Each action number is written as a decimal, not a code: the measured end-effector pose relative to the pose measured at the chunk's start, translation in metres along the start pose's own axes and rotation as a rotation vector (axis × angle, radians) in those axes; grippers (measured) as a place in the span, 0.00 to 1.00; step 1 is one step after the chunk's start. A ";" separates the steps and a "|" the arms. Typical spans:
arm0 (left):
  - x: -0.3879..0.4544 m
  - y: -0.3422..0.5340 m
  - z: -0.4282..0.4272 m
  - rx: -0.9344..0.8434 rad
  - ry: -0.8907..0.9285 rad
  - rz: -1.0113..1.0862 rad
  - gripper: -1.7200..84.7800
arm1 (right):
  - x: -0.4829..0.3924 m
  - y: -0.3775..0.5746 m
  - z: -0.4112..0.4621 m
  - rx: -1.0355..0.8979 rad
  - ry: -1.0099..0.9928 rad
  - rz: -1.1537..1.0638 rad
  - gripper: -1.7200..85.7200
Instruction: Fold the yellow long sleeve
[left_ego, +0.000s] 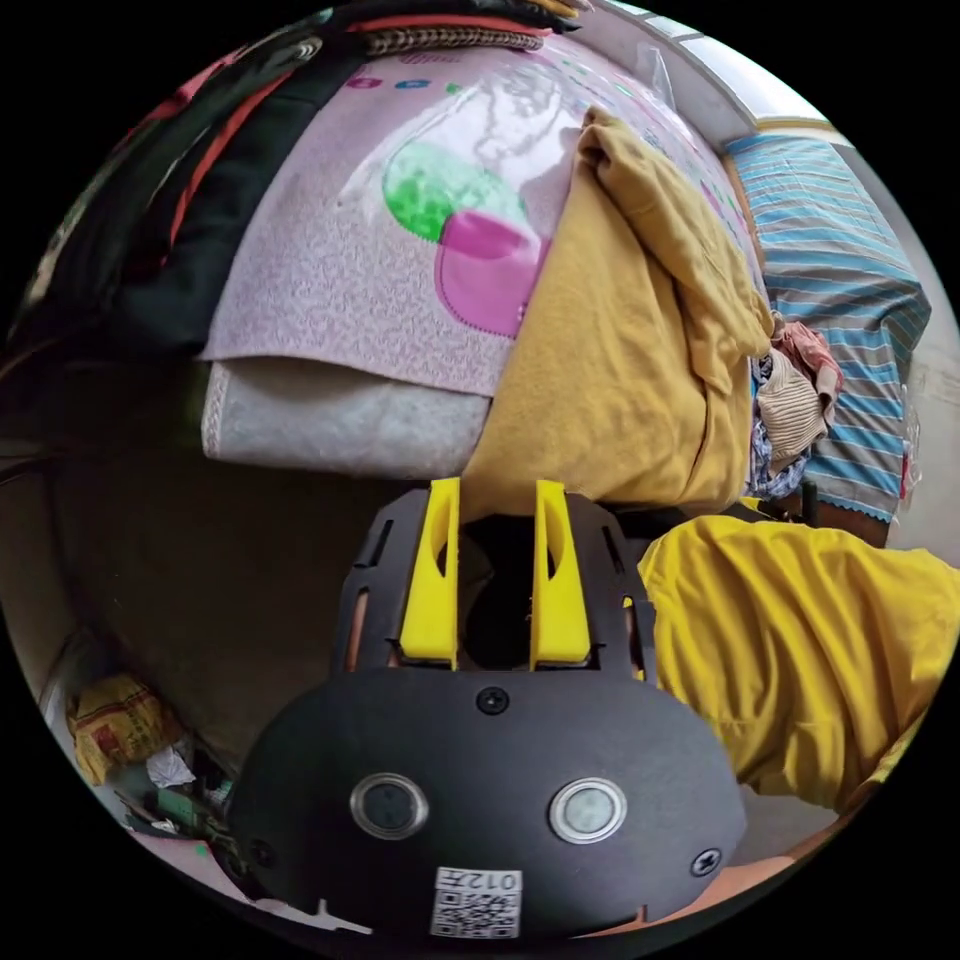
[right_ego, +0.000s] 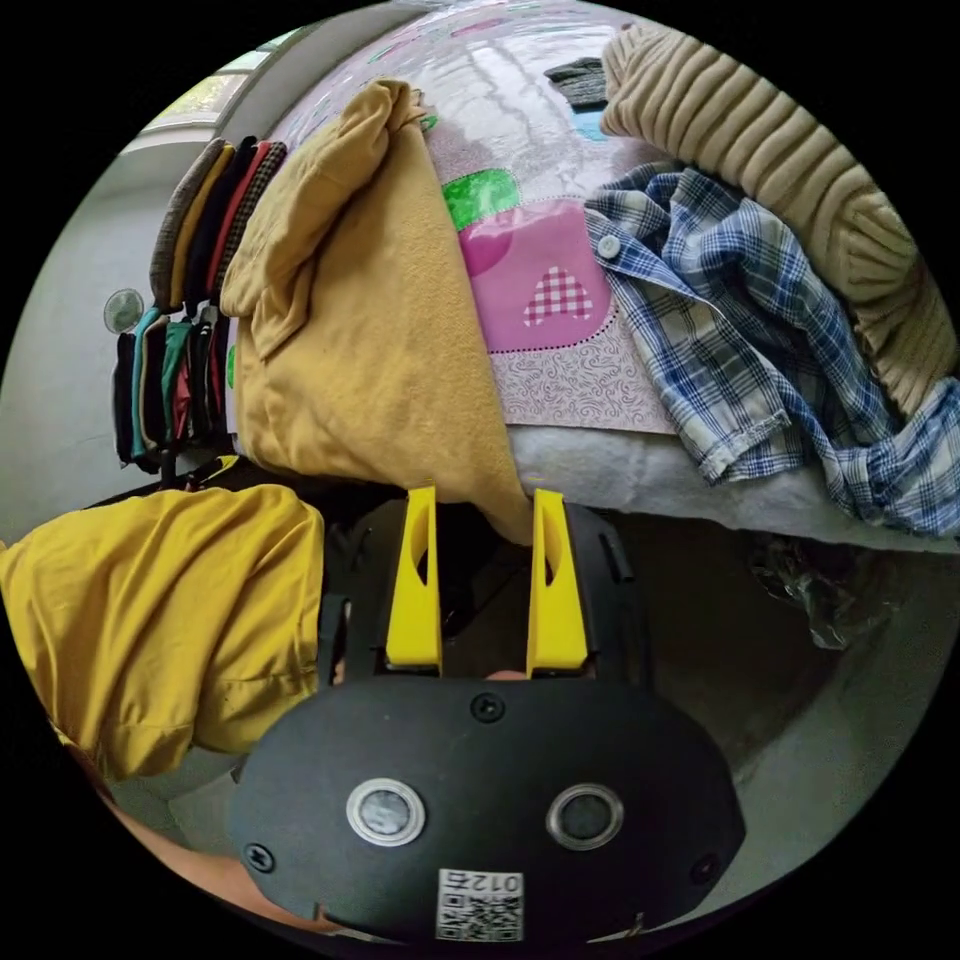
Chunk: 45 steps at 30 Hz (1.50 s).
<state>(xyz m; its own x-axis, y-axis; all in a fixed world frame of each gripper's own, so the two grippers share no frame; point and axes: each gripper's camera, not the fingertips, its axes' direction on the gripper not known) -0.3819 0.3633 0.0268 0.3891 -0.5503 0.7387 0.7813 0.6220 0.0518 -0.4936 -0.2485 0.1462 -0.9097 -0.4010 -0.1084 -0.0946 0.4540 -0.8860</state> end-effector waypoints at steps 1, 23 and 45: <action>-0.005 0.004 0.005 -0.032 0.004 -0.009 0.14 | 0.004 0.001 0.005 -0.024 -0.004 -0.002 0.18; -0.016 -0.043 -0.010 -0.276 -0.088 0.219 0.08 | 0.047 -0.053 0.067 -0.297 0.004 -0.078 0.08; 0.013 -0.228 -0.373 0.107 0.879 0.575 0.08 | -0.010 -0.188 -0.139 0.167 -0.994 -0.601 0.02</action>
<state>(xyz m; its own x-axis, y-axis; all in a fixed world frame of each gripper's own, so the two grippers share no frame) -0.3726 0.0069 -0.2267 0.9374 -0.3404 -0.0740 0.3364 0.9397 -0.0608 -0.5226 -0.2187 0.3765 -0.0135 -0.9940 0.1089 -0.2798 -0.1008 -0.9548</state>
